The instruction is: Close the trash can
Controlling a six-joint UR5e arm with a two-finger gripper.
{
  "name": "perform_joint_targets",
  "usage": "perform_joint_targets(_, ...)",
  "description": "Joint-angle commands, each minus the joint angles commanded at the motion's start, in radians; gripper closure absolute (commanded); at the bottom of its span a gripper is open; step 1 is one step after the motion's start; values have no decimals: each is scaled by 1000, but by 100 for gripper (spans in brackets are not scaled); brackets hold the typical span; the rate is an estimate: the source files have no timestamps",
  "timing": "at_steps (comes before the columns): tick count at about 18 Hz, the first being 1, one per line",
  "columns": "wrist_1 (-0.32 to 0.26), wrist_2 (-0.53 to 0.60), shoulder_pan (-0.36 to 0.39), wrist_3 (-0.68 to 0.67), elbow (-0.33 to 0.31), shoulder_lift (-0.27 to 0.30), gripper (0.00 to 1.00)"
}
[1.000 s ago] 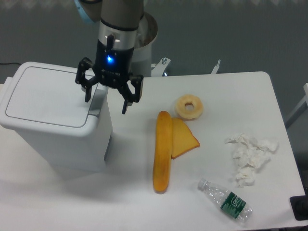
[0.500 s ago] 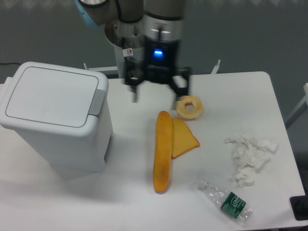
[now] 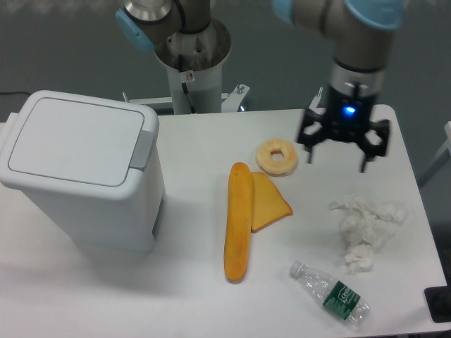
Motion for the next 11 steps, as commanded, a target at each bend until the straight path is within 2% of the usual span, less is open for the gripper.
perform_joint_targets(2,-3,64,5,69,20,-25,0)
perform_joint_targets(7,0,101,20,205,38,-81,0)
perform_joint_targets(11,-9,239,26,371,69,-146,0)
